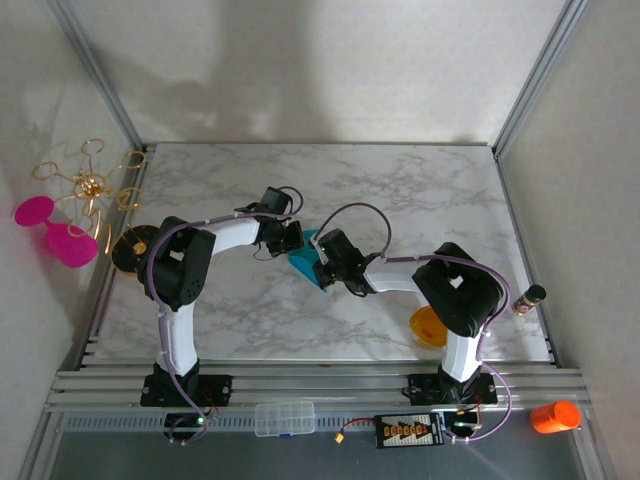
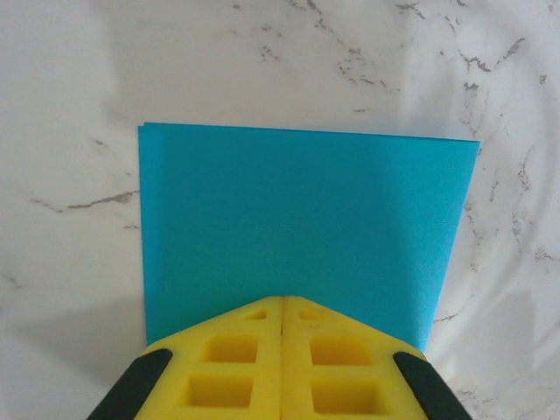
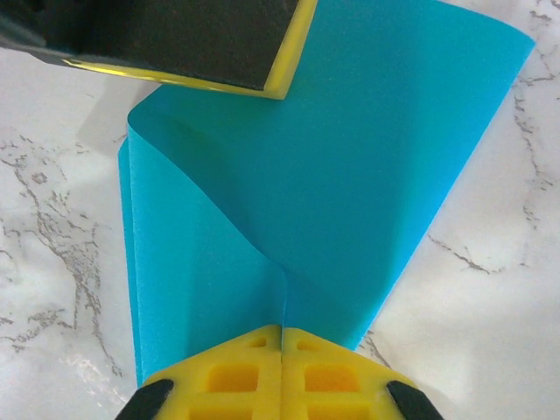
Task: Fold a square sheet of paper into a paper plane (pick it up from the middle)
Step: Third fold the triangle at the center of the table.
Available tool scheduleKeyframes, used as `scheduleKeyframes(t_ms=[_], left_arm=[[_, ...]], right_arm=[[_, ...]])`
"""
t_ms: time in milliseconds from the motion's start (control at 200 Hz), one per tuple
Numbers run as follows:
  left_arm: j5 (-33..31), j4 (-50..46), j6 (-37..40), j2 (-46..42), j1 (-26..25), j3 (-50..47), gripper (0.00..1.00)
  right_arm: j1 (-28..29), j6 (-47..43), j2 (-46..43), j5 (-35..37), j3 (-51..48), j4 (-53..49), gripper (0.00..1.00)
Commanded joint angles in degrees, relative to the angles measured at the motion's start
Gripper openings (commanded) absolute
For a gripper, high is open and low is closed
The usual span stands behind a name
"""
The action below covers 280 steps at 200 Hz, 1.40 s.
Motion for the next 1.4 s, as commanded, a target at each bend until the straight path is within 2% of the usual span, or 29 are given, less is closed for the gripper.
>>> scheduleKeyframes(t_ms=[0,451,686,876,1051,1217,1397], left_arm=[[-2.5,-3.4,0.9,3.1,-0.4,0.2,0.06],[-2.1,-4.4,1.0,1.5,-0.3,2.4,0.08],[-4.4,-3.6,-4.1,-5.4,1.8,3.5,0.18],[-3.6,1.6,-10.0,-12.2,3.5,-3.0,0.21],[1.5,9.4,-17.2,-16.6,1.1,-11.5,0.2],[2.8,15.3,-22.8,-17.7,-1.4,-17.7,0.19],[3.3,18.2,-24.6,-16.4,-2.5,-19.4,0.19]], right_arm=[[-0.4,0.0,1.3,0.3,1.4,-1.1,0.0],[-0.4,0.0,2.8,-0.6,1.6,-2.1,0.0],[-0.5,-0.1,2.7,-1.1,1.4,-2.5,0.0],[-0.4,-0.1,3.0,-1.3,1.5,-2.6,0.0],[-0.4,-0.1,3.0,-1.4,1.5,-2.6,0.0],[-0.6,-0.1,3.2,-1.8,1.3,-2.6,0.0],[-0.6,-0.1,3.3,-1.9,1.1,-2.8,0.0]])
